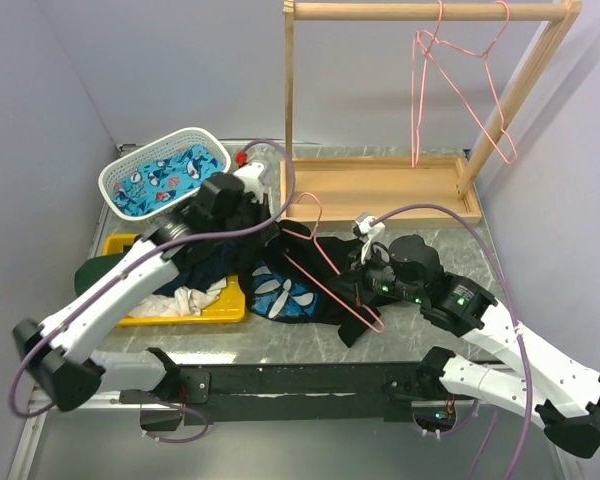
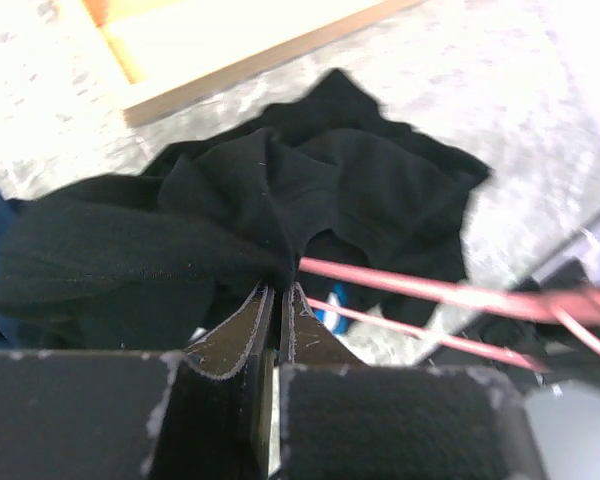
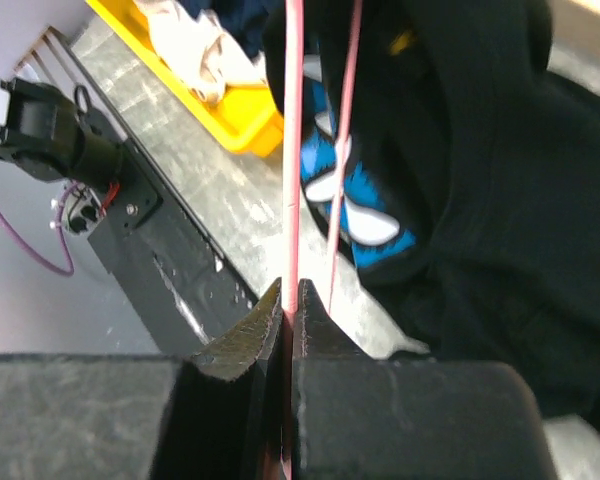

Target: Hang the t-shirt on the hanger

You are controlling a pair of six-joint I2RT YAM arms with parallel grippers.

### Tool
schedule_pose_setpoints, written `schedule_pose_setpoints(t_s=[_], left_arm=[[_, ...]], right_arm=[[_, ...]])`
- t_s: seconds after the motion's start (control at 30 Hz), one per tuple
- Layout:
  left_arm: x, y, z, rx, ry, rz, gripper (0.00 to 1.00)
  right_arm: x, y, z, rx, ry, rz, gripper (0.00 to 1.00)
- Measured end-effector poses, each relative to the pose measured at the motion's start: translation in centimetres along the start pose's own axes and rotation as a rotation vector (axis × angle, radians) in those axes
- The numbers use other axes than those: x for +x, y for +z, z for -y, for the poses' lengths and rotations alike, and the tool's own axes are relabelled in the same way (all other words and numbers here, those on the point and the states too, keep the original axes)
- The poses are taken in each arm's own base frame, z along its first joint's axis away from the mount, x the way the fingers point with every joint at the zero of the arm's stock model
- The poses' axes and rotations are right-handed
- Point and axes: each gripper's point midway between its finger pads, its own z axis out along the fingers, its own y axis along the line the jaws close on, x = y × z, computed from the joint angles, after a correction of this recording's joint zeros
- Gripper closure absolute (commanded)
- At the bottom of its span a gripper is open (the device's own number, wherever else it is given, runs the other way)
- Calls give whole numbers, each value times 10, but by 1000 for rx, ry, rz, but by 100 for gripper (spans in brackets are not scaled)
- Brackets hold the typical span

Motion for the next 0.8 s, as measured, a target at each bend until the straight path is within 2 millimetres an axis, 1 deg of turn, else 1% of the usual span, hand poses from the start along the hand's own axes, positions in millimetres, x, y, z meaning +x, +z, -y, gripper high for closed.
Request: schedule_pose_setpoints(t_s=[0.07, 0.13, 0.2, 0.3, 0.43, 0.5, 0.53, 0.6, 0.67, 0.7, 0.8], left_arm=[[-1, -18, 12, 53, 19, 34, 94], [-1, -34, 16, 87, 23, 63, 92], [3, -43, 17, 108, 24, 82, 92], [13, -46, 15, 119, 20, 82, 91], [27, -42, 9, 110, 6, 65, 87], [33, -41, 6, 105, 3, 61, 84], [35, -41, 5, 103, 3, 62, 77], [38, -40, 1, 96, 0, 74, 69], [40, -40, -2, 82, 0, 83, 54], [40, -39, -5, 75, -5, 92, 49], [43, -39, -8, 63, -1, 106, 42]], right_arm=[[-3, 6, -1, -21, -13, 28, 100], [-4, 13, -4, -45, -22, 54, 100], [-6, 21, -7, -73, -28, 82, 100], [-3, 36, -9, -116, -32, 113, 100], [15, 64, -6, -137, -35, 104, 100], [20, 74, -7, -147, -41, 103, 100], [21, 78, -8, -151, -44, 107, 100], [18, 86, -10, -159, -51, 121, 100], [16, 92, -12, -164, -55, 129, 100], [16, 96, -13, -167, -57, 134, 100], [14, 102, -15, -177, -61, 149, 100]])
